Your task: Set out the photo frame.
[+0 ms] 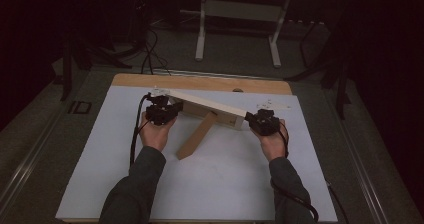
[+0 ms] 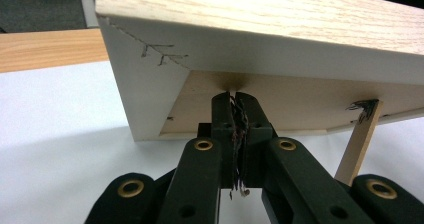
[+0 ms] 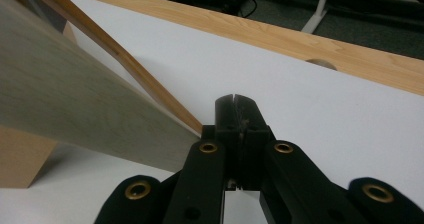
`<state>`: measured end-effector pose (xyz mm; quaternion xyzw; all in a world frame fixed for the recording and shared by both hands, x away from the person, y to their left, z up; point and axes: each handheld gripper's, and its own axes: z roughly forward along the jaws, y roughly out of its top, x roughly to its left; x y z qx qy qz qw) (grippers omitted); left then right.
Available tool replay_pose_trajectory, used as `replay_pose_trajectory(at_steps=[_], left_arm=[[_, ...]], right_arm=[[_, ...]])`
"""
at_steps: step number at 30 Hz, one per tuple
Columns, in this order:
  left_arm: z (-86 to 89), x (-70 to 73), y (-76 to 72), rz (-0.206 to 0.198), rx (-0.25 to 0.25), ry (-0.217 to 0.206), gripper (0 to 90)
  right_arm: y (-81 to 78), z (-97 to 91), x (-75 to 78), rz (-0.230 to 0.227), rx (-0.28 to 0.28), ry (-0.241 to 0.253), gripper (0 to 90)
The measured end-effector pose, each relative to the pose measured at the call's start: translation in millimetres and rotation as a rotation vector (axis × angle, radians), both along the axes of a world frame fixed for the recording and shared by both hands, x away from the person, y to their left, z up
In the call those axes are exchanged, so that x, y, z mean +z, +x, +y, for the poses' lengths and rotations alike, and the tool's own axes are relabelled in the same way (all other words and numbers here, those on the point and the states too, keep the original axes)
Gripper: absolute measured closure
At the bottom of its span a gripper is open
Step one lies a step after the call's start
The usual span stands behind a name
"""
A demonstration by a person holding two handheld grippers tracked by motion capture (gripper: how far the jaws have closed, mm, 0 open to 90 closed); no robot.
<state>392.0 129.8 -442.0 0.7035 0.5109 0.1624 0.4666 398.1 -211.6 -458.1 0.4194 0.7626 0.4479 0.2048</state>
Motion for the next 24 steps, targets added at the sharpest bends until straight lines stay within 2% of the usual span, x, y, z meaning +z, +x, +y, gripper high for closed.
replay_pose_trajectory(at_steps=[17, 24], left_arm=[[-13.5, 0.9, 2.9, 0.016, -0.033, 0.021, 87.9], [-15.8, 1.3, 2.6, 0.017, -0.039, 0.015, 87.7]], right_arm=[[-3.2, -2.5, 1.2, 0.011, 0.052, -0.006, 89.7], [-0.4, -0.9, 7.1, 0.003, 0.056, -0.002, 89.6]])
